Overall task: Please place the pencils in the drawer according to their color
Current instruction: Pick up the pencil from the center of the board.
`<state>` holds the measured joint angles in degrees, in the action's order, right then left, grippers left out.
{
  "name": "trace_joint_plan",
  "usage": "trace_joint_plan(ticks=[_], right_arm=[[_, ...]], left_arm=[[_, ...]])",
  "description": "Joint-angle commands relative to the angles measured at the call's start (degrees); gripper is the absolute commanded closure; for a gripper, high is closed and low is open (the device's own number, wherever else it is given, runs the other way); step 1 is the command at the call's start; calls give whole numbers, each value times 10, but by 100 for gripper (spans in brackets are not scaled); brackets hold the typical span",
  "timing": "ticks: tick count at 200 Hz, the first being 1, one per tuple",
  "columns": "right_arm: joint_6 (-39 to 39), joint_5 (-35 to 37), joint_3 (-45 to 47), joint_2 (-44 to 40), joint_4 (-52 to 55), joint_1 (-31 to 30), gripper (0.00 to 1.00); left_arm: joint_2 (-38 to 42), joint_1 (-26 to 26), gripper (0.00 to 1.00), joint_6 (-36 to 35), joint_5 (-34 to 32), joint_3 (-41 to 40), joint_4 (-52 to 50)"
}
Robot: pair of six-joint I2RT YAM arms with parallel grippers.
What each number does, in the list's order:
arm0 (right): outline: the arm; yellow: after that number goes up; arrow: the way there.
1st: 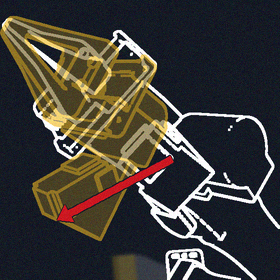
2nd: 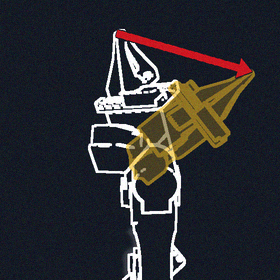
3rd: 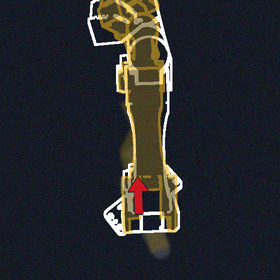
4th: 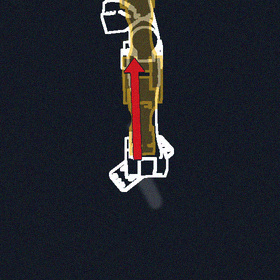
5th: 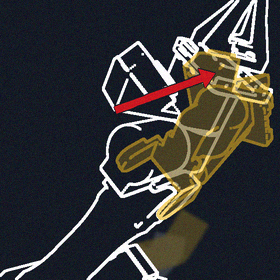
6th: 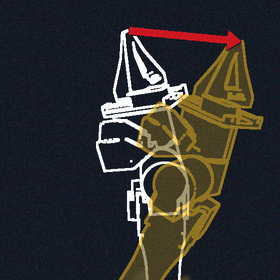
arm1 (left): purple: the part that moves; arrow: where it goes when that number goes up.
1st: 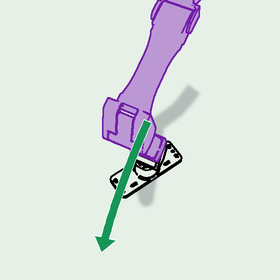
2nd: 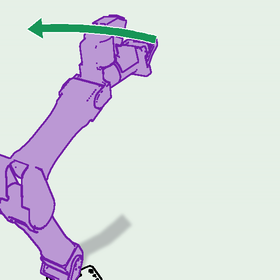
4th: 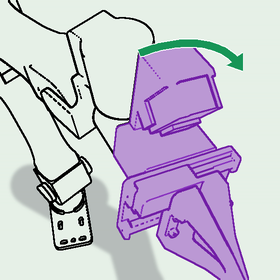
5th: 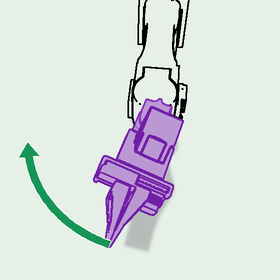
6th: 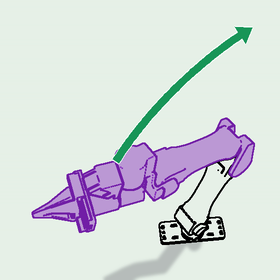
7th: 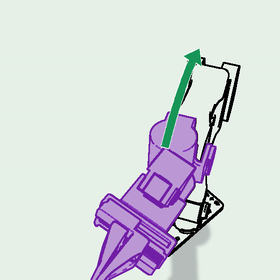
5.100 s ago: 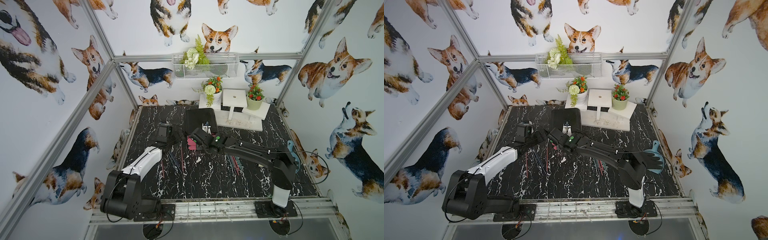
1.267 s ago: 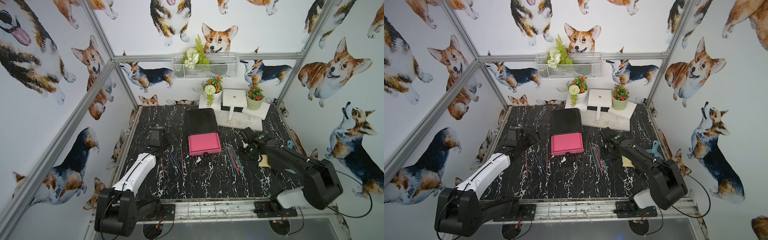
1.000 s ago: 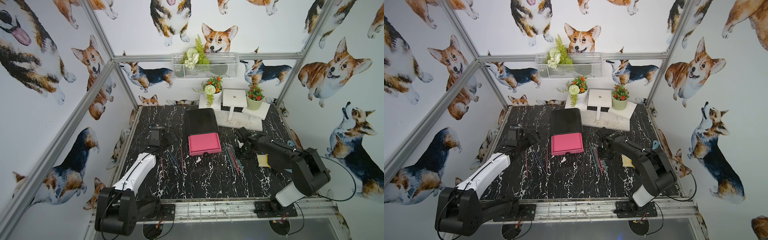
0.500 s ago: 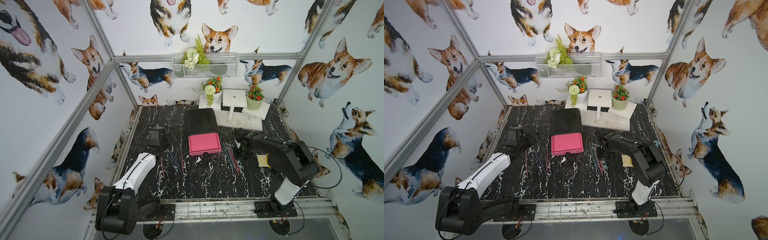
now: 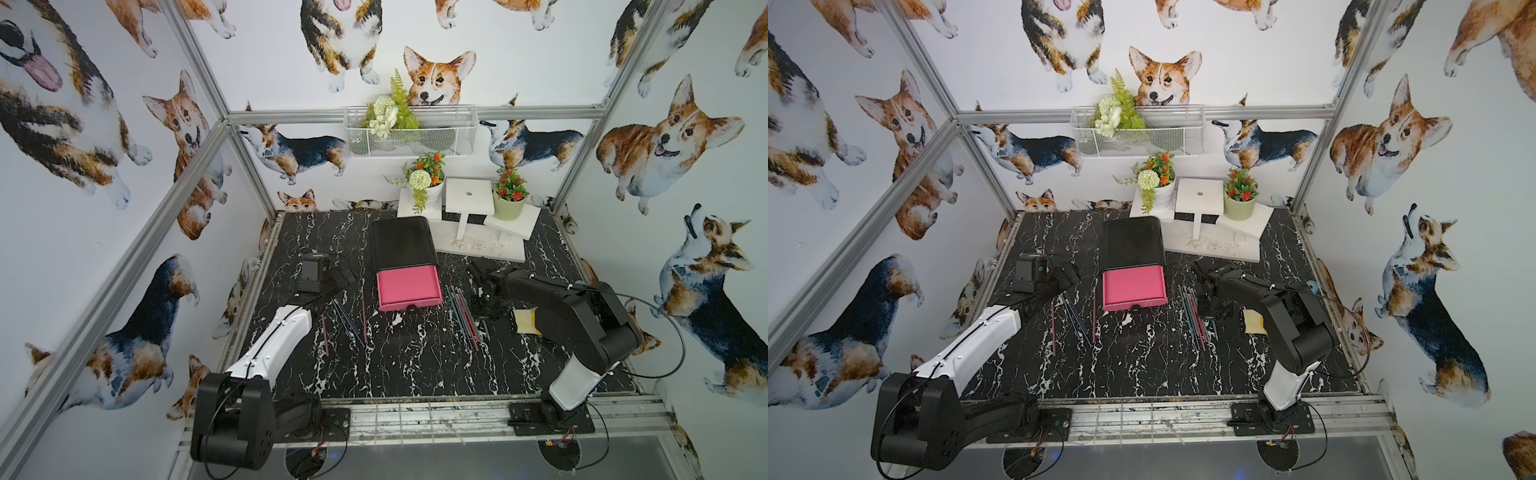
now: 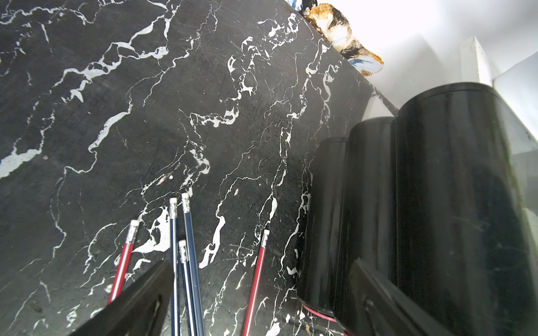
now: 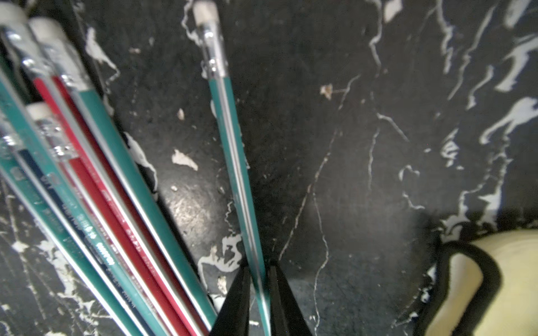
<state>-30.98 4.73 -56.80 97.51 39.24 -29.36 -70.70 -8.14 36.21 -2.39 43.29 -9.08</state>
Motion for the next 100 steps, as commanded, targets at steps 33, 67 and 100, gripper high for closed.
trace_joint_plan(ticks=[33, 67, 100], right_arm=[[-36, 4, 19, 4, 2, -17, 93], [-30, 18, 12, -25, 18, -17, 100], [-16, 32, -9, -86, 56, -17, 100]], left_arm=[[2, 2, 0, 3, 5, -1, 12], [4, 2, 0, 2, 7, 1, 10], [6, 2, 0, 1, 9, 2, 11]])
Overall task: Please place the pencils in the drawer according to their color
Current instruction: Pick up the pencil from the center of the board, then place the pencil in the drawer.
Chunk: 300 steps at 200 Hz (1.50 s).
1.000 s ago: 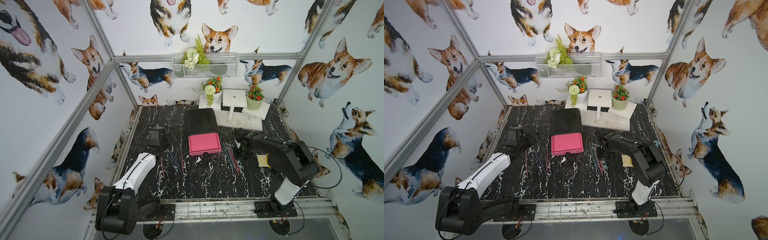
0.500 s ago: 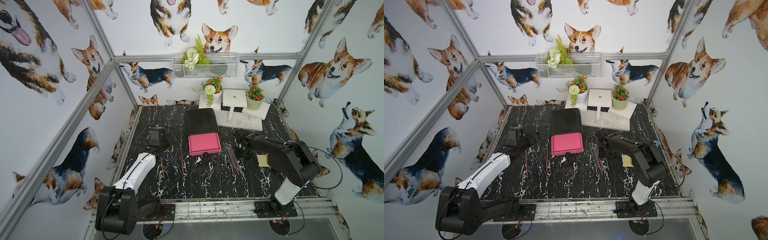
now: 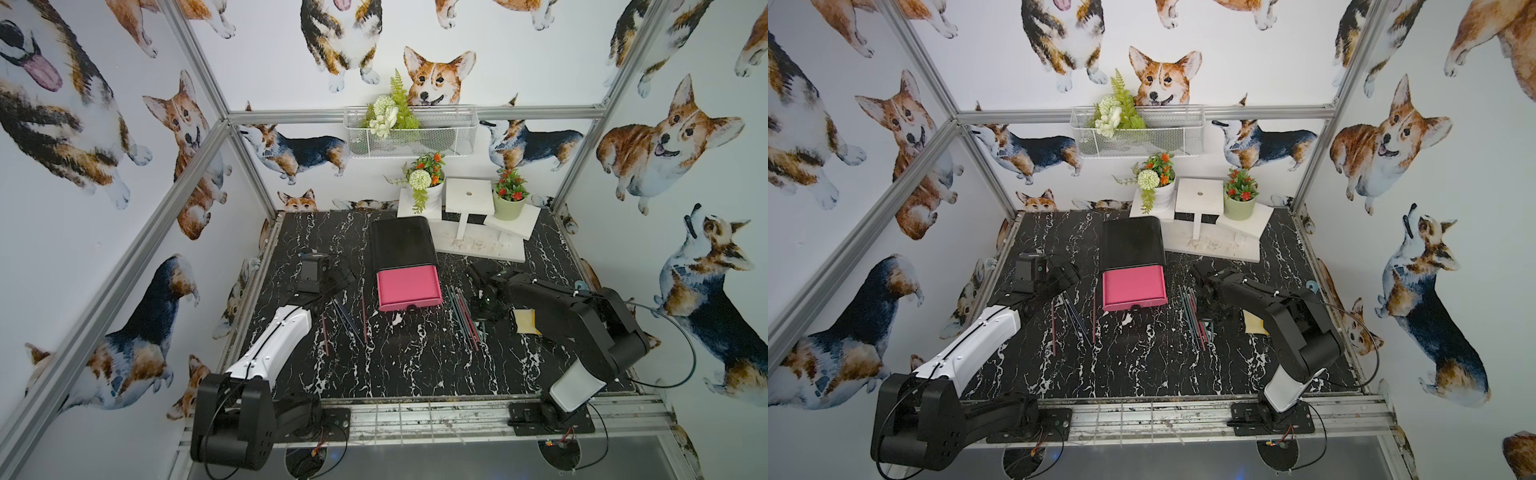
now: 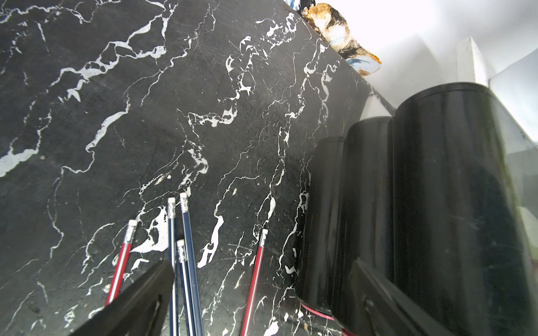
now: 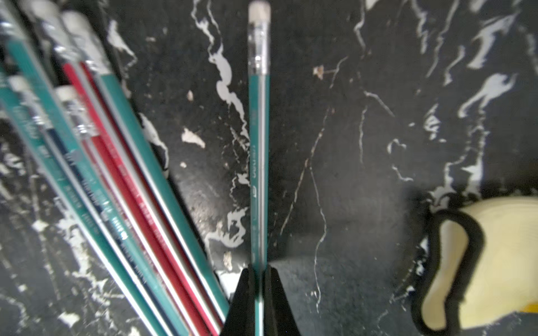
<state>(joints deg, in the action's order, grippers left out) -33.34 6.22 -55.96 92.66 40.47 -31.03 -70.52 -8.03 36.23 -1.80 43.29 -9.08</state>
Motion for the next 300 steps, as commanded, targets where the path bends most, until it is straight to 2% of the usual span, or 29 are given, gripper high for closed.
trace_joint_plan(ticks=[1, 45, 78, 118, 142, 164, 184, 228, 300], right_arm=[[8, 17, -18, -40, 46, 0, 100], [-11, -21, -68, -125, 107, -5, 100], [-45, -94, -119, -176, 137, -28, 100], [-79, -195, -173, -188, 149, -54, 100], [-115, -269, -180, -182, 114, -66, 100], [-168, -353, -165, -178, 43, -70, 100], [-223, -402, -143, -175, -20, -75, 100], [-293, -438, -123, -145, -81, -90, 100], [-328, -428, -137, -97, -131, -96, 100]], left_arm=[[4, 1, 0, 1, 3, 2, 11], [5, 1, 0, 0, 3, 2, 11], [4, 1, 0, -1, 5, 4, 10], [5, 1, 0, -1, 12, 2, 14], [5, 1, 0, -3, 14, 4, 13], [5, 1, 0, -5, 18, 7, 10], [6, 1, 0, -7, 23, 10, 9], [10, 1, 0, -10, 24, 10, 9], [13, 1, 0, -12, 32, 8, 15]])
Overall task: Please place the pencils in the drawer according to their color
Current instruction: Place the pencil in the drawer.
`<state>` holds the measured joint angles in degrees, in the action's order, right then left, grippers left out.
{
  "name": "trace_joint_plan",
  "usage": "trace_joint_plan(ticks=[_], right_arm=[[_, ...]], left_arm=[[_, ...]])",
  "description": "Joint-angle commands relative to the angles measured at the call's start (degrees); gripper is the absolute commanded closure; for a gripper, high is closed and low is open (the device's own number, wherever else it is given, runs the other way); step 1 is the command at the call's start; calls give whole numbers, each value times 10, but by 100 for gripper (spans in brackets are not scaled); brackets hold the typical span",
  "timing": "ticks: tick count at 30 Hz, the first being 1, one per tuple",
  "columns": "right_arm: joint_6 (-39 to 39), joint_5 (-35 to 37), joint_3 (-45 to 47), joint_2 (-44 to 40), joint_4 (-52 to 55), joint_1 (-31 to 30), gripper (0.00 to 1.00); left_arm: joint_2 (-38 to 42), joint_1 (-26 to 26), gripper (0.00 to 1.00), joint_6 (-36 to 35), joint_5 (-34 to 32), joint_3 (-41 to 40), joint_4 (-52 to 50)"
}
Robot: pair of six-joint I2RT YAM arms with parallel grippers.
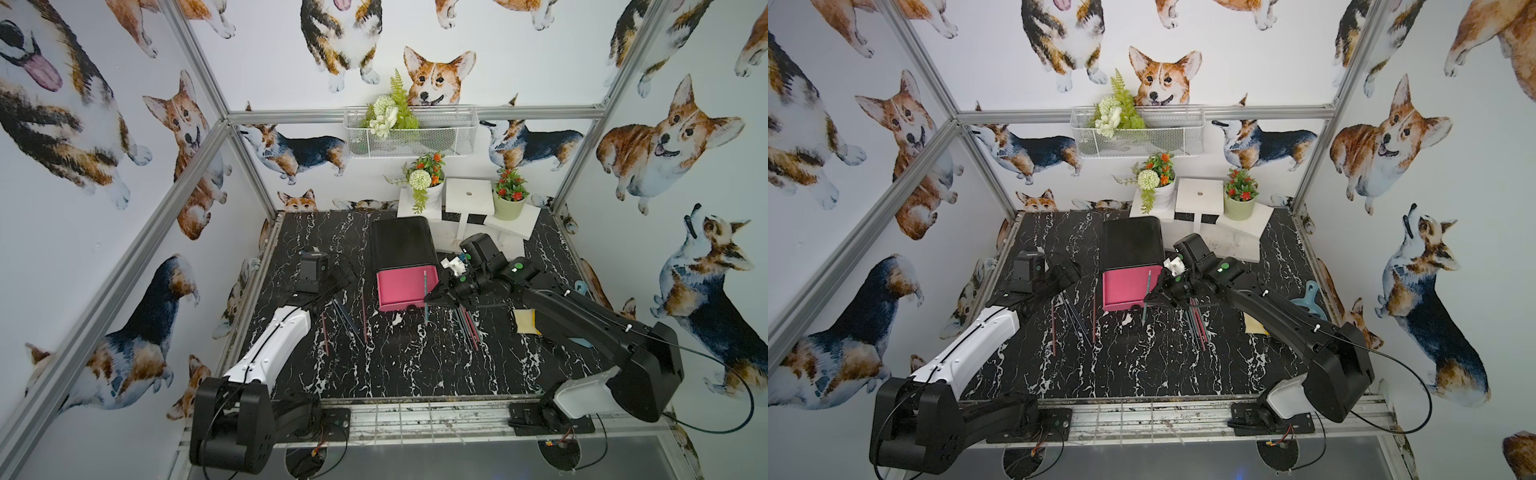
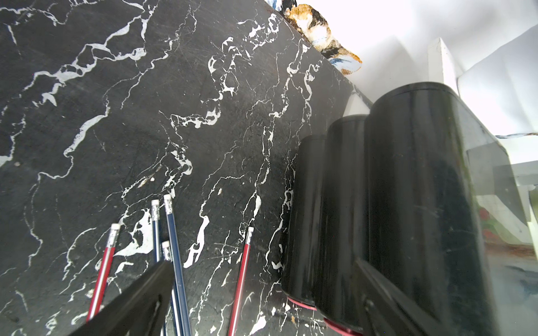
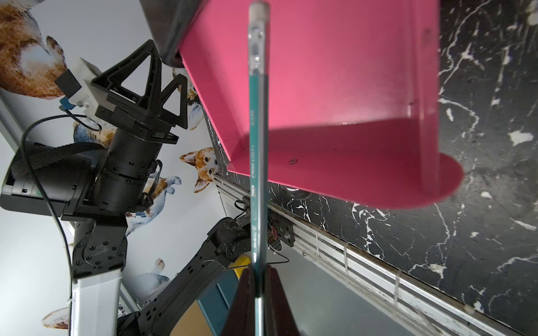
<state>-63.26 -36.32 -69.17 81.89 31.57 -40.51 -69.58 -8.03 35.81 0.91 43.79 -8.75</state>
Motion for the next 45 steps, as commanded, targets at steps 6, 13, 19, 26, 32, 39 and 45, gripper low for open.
trace_joint_plan(ticks=[6, 13, 19, 26, 32, 39, 45], right_arm=[[-48, 10, -2, 25, -55, -1, 100], [-45, 43, -16, 41, -51, -1, 100], [-39, 67, -36, 65, -50, -1, 100], [-53, 97, -40, 80, -71, -1, 100], [-72, 121, -40, 86, -99, -4, 100], [-72, 135, -57, 103, -108, -6, 100], [-52, 135, -84, 124, -94, -11, 100]], left_arm=[[3, 1, 0, -9, 9, 5, 17], [3, 1, 0, -10, 13, 2, 20], [5, 1, 0, -12, 16, 2, 21], [8, 1, 0, -14, 16, 2, 22], [6, 1, 0, -12, 21, -1, 27], [5, 1, 0, -14, 22, 0, 28], [5, 1, 0, -15, 23, 1, 29]])
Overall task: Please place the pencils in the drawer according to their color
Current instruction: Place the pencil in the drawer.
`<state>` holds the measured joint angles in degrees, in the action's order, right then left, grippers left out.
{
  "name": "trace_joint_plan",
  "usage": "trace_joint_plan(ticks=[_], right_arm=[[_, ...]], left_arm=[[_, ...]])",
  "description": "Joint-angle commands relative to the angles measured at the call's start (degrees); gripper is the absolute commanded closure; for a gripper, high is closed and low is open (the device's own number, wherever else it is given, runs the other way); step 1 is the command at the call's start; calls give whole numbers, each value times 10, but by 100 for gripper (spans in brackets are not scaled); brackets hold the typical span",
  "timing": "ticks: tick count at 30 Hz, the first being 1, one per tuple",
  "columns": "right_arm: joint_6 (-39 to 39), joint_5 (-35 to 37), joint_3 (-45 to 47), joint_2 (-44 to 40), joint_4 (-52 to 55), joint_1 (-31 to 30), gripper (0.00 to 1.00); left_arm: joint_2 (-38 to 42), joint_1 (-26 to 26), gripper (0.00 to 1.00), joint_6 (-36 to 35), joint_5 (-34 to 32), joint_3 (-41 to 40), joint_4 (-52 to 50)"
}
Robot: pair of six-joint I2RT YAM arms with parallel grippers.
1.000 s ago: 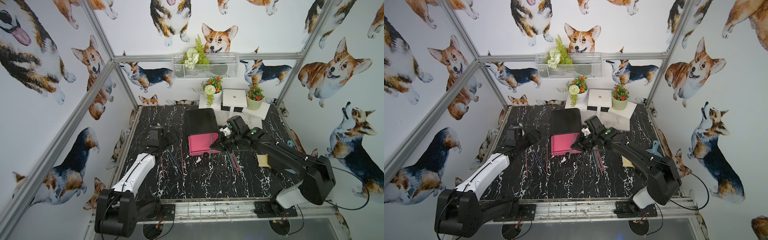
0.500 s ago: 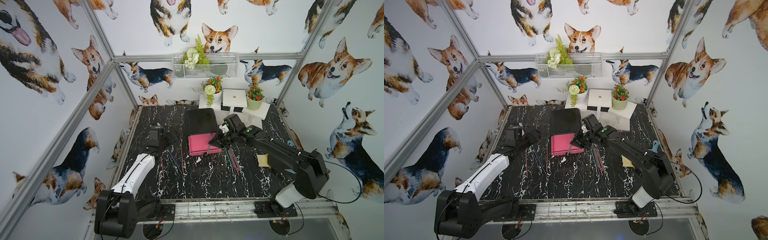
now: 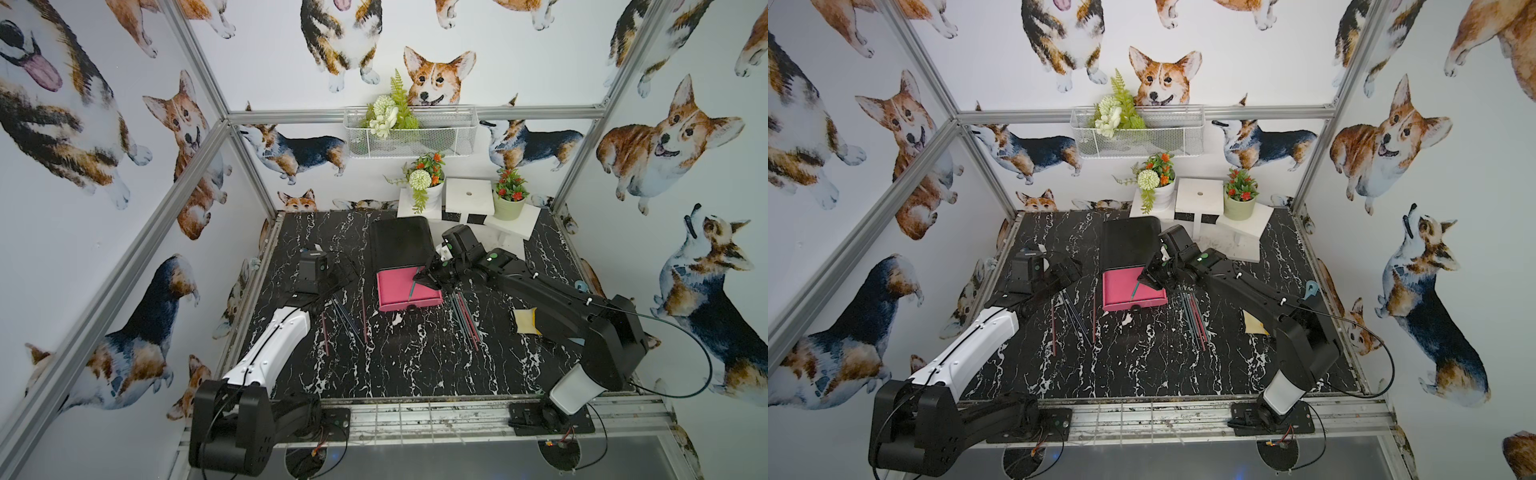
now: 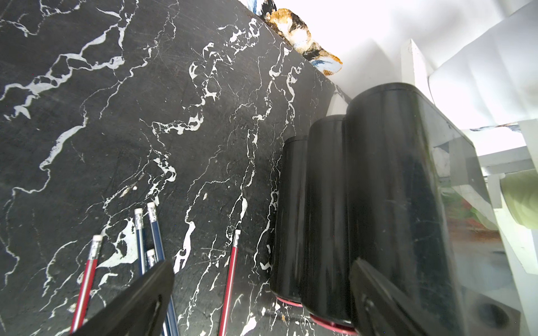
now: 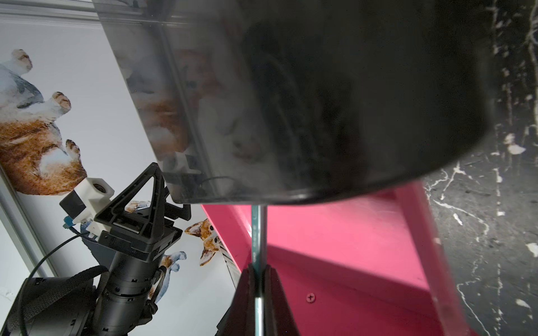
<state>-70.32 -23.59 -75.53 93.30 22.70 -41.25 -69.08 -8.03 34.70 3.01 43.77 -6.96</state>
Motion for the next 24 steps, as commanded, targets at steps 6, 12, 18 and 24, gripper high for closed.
trace_joint_plan(ticks=[6, 12, 18, 24], right_arm=[[37, 8, -30, 16, 15, -4, 100], [79, 8, -49, 27, 64, -4, 100], [128, 13, -79, 40, 121, -5, 100], [161, 27, -97, 51, 160, -4, 100]], left_arm=[[2, 1, 0, -5, 2, 0, 11], [2, 1, 0, -3, 2, -1, 11], [-1, 1, 0, -2, 4, 2, 12], [-2, 1, 0, -1, 5, 3, 12]])
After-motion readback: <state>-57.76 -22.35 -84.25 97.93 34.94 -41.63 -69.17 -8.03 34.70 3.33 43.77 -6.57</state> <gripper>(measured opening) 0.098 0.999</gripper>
